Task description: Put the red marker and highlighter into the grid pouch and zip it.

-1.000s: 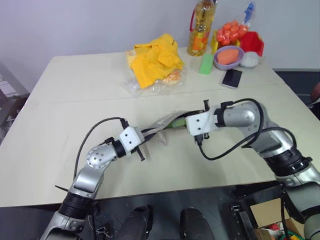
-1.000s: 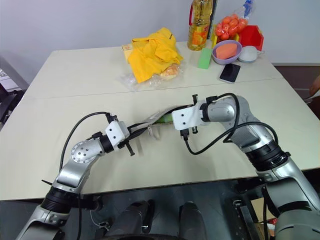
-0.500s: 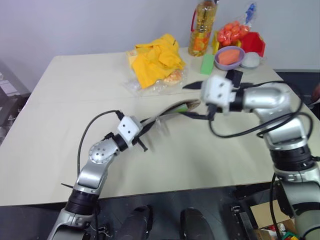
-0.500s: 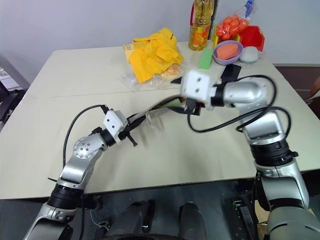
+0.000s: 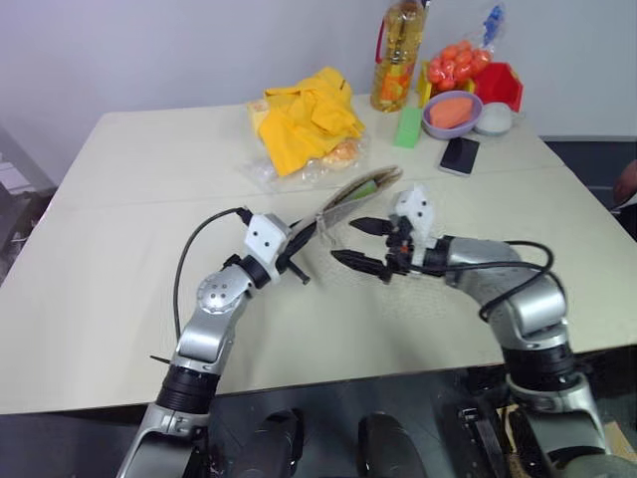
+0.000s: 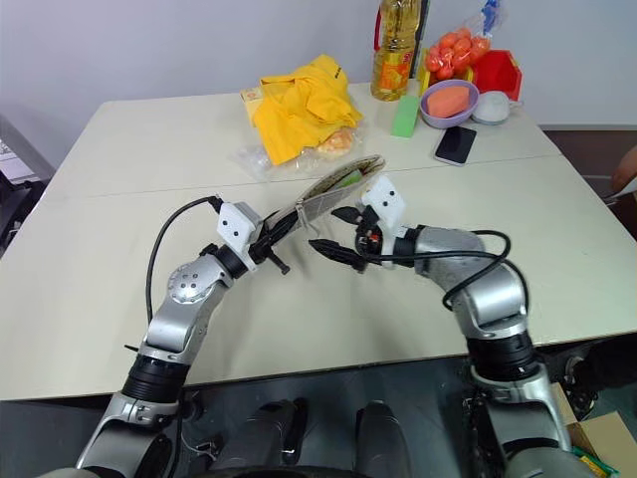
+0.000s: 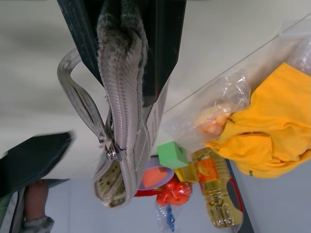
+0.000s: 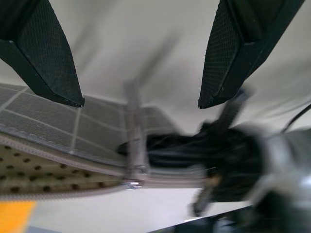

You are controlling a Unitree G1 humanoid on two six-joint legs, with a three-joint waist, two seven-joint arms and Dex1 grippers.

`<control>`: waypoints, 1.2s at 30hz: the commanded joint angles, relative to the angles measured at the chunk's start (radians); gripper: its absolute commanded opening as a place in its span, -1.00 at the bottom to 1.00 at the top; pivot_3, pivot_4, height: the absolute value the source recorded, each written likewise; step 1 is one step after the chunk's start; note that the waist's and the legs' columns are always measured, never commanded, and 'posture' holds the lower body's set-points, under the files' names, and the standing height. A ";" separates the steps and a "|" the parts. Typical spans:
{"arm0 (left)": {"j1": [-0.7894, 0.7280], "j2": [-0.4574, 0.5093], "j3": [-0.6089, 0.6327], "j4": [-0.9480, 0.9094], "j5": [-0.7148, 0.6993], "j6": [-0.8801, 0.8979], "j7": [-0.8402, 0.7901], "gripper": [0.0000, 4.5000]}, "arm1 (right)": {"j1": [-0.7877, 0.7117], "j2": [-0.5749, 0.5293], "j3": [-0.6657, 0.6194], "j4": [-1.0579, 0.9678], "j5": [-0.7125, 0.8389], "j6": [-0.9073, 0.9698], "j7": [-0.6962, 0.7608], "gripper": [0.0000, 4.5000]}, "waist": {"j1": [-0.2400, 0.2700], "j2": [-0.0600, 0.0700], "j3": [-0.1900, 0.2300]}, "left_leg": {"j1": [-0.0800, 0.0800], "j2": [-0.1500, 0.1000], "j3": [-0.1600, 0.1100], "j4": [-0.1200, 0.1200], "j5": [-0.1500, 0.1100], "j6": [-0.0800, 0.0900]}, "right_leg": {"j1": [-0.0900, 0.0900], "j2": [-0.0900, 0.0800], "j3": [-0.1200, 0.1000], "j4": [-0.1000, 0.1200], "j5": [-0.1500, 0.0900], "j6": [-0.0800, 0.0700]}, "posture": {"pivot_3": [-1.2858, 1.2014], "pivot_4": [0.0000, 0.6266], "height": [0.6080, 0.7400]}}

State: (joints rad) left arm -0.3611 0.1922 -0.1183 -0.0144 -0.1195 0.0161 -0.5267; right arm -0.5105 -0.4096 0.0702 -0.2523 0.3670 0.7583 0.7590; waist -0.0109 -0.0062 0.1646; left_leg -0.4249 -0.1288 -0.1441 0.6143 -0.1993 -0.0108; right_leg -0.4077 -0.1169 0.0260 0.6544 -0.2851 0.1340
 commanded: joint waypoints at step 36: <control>0.131 0.215 0.094 -0.072 -0.100 -0.009 -0.104 -0.70 | -0.058 -0.372 -0.072 0.192 -0.029 -0.209 0.183 -0.75 | -0.003 0.000 0.000 | 0.000 0.000 0.001 -0.001 0.000 0.001 | 0.000 0.000 0.000 -0.001 0.000 0.000 | 0.03 -0.52 1.00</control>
State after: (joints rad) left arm -0.2429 0.3881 -0.0741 -0.0533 -0.1815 -0.0193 -0.6171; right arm -0.5678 -0.7638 0.0332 0.0058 0.2913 0.5407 0.9013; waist -0.0142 -0.0061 0.1646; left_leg -0.4249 -0.1284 -0.1430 0.6136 -0.1998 -0.0101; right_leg -0.4078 -0.1171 0.0267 0.6535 -0.2851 0.1341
